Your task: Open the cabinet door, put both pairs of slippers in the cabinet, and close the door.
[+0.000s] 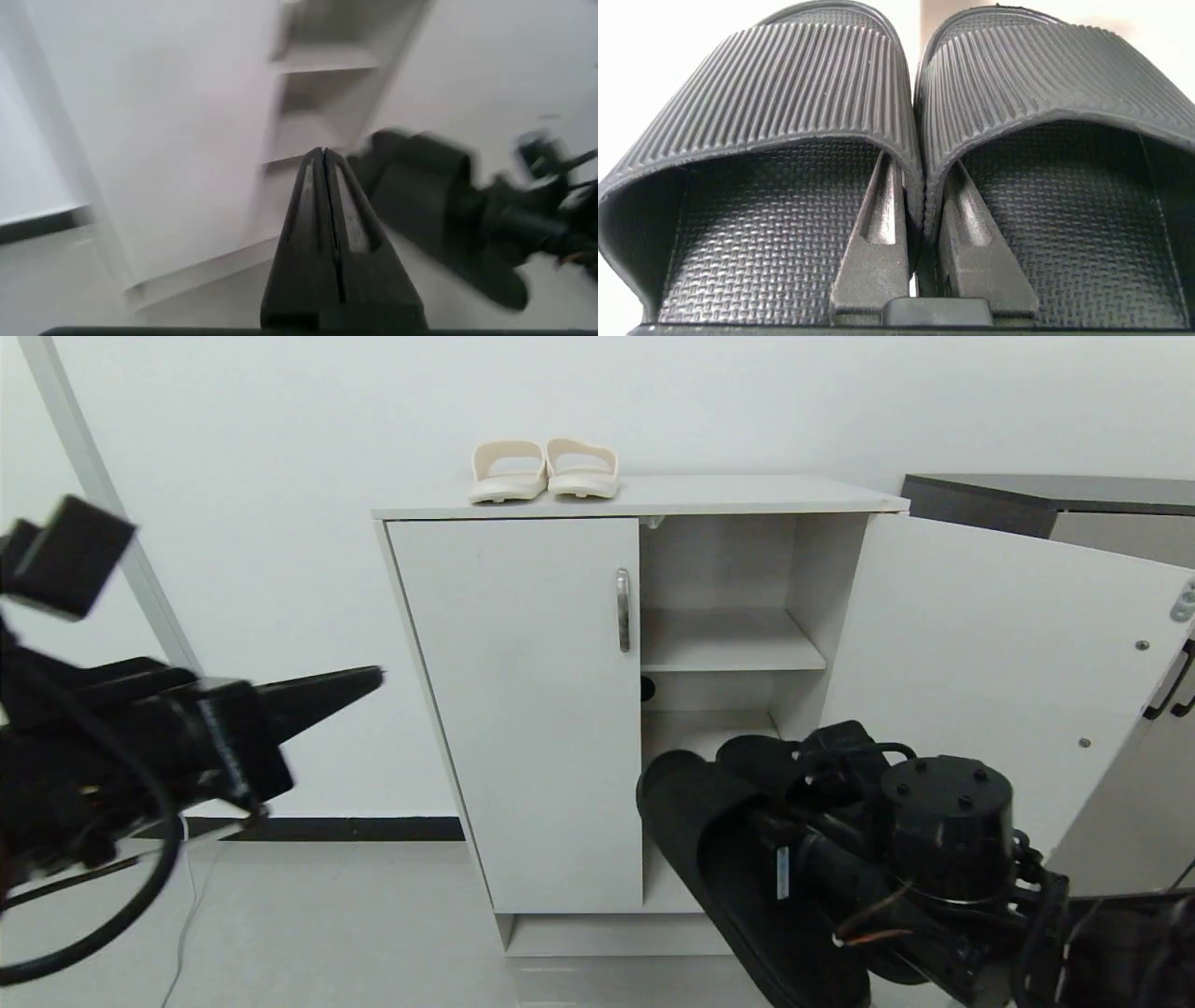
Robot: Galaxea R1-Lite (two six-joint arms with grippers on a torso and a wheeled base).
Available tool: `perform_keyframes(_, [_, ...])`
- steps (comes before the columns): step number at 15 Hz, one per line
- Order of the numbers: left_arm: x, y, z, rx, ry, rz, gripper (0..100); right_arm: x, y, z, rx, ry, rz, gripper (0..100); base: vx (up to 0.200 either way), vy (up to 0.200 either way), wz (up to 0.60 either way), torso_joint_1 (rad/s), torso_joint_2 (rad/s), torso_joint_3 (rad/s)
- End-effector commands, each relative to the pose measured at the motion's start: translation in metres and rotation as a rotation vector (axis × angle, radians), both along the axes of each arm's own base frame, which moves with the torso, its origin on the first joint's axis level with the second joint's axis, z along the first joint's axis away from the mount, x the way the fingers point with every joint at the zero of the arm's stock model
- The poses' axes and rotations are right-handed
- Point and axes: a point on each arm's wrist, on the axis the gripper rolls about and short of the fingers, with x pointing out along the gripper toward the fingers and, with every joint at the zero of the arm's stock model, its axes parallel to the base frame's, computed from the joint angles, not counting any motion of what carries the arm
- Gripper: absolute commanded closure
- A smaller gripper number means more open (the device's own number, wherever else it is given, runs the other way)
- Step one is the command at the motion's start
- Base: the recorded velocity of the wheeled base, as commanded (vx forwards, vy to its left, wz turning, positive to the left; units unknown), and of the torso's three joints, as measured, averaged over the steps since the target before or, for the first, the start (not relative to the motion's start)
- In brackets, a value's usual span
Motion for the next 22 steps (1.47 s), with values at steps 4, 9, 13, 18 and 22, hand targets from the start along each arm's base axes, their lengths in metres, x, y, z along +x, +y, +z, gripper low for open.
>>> perform_keyframes(4, [-0.109, 0.054, 0.003, 0.057, -0.138, 0.358, 100, 0.037, 0.017, -0.018, -0.029, -0.01, -0.177, 100, 0.0, 0.0, 0.0, 0.0, 0.0, 0.0])
perform_keyframes(9, [-0.174, 0.066, -0.068, 0.102, -0.176, 0.676, 100, 0.05, 0.021, -0.032, -0.064, -0.009, -0.267, 100, 0.0, 0.0, 0.0, 0.0, 0.0, 0.0])
perform_keyframes(13, [-0.184, 0.064, -0.132, 0.135, -0.169, 0.67, 100, 0.052, 0.022, -0.038, -0.077, -0.001, -0.267, 100, 0.0, 0.0, 0.0, 0.0, 0.0, 0.0])
perform_keyframes(18, [-0.172, 0.063, -0.179, 0.194, -0.139, 0.568, 100, 0.052, 0.023, -0.042, -0.078, -0.001, -0.267, 100, 0.0, 0.0, 0.0, 0.0, 0.0, 0.0])
perform_keyframes(22, [-0.17, 0.06, -0.185, 0.191, -0.148, 0.422, 100, 0.052, 0.024, -0.046, -0.085, 0.005, -0.264, 100, 0.0, 0.0, 0.0, 0.0, 0.0, 0.0])
